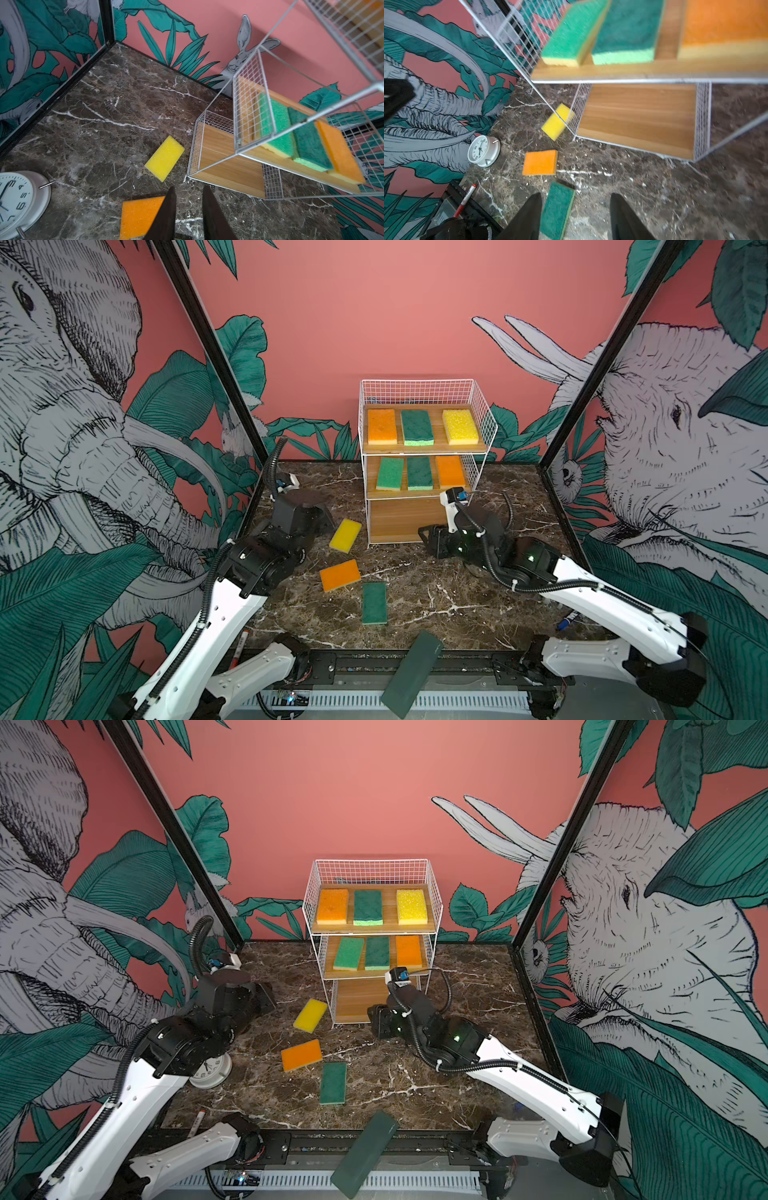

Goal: Arrange cleaning sponges on a shelf
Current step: Move the cleaning sponge to the shelf.

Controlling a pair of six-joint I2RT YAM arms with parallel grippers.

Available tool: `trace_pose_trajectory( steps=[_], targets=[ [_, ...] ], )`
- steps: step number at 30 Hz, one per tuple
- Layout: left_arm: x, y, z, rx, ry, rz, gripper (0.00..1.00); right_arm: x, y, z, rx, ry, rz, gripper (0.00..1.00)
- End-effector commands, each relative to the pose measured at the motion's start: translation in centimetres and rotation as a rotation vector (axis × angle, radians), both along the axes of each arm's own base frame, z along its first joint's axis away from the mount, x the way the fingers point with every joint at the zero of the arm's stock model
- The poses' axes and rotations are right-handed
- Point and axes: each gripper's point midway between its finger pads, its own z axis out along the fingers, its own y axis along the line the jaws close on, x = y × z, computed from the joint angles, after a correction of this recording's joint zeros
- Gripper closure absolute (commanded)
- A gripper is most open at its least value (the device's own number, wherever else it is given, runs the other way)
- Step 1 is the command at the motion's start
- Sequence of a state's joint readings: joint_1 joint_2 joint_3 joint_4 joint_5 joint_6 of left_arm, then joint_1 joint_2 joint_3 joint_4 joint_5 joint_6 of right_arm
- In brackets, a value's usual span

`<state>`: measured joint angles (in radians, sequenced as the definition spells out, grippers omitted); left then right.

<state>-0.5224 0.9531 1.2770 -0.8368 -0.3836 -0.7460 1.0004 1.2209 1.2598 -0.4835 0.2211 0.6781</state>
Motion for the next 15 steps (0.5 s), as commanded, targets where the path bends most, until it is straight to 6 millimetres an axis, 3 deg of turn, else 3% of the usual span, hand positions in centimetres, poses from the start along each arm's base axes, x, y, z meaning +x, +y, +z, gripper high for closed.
trace_pose_trajectory(
  steps=[1, 2, 3, 10, 15],
  targets=[
    [-0.2, -1.0, -2.5, -0.032, 0.089, -0.107, 0.76, 1.1, 1.7, 2.9, 0.05, -0.109, -0.036, 0.57],
    [-0.1, -0.8, -2.7, -0.034, 0.088, -0.104, 0.76, 1.4, 2.1, 4.5, 0.082, -0.138, -0.049, 0.61],
    [0.0, -0.5, -2.9, -0.033, 0.09, -0.101, 0.76, 1.5, 2.5, 4.7, 0.092, -0.154, -0.062, 0.65],
    [0.8, 1.3, -2.7, -0.089, 0.072, -0.089, 0.78, 2.8, 5.3, 4.7, 0.091, -0.217, -0.122, 0.81],
    [2.3, 1.4, -2.7, -0.151, 0.064, -0.104, 0.78, 4.2, 6.4, 5.1, 0.065, -0.251, -0.168, 0.85]
  ],
)
